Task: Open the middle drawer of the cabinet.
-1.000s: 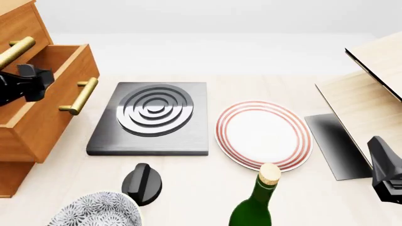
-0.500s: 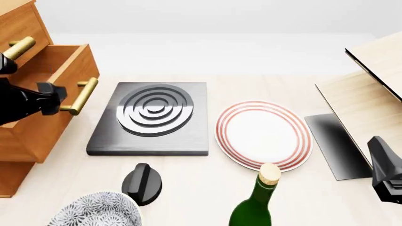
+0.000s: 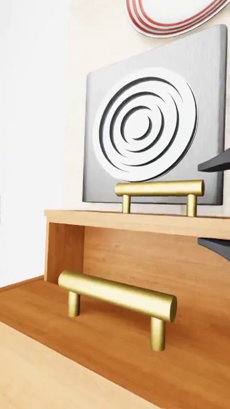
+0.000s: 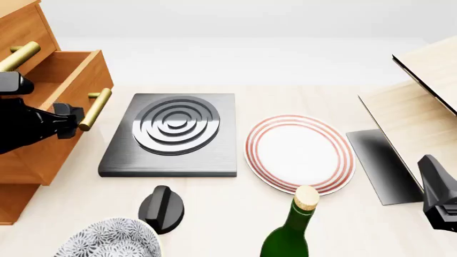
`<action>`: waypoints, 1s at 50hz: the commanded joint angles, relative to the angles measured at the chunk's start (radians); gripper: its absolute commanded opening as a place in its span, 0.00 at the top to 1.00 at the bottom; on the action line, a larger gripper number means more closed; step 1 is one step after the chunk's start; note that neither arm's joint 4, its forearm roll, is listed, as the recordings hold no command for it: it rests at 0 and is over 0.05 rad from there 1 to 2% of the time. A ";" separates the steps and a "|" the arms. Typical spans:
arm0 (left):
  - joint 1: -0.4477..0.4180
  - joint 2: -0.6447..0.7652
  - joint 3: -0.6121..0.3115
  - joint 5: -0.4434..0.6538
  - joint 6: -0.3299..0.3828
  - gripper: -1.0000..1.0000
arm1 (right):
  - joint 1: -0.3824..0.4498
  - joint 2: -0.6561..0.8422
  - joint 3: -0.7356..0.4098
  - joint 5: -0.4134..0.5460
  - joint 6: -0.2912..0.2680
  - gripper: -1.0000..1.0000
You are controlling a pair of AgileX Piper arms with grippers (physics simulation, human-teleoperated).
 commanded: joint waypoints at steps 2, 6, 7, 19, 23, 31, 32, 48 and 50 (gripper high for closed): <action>-0.036 0.007 0.021 -0.011 0.000 0.00 | 0.000 0.000 0.000 0.000 0.000 0.00; -0.049 0.013 0.025 -0.020 0.003 0.00 | 0.000 0.000 0.000 0.000 0.000 0.00; -0.057 0.014 0.027 -0.021 0.001 0.00 | 0.000 0.000 0.000 0.000 0.000 0.00; -0.078 -0.009 0.023 -0.002 -0.001 0.00 | 0.000 0.000 0.000 0.000 0.000 0.00; -0.095 -0.004 0.016 0.002 -0.006 0.00 | 0.000 0.000 0.000 0.000 0.000 0.00; -0.108 0.029 -0.007 -0.005 0.001 0.00 | 0.000 0.000 0.000 0.000 0.000 0.00; -0.110 0.032 -0.009 -0.007 0.003 0.00 | 0.000 0.000 0.000 0.000 0.000 0.00; -0.192 0.097 -0.068 -0.011 0.004 0.00 | 0.000 0.000 0.000 0.000 0.000 0.00; -0.211 0.102 -0.068 -0.013 0.001 0.00 | 0.000 0.000 0.000 0.000 0.000 0.00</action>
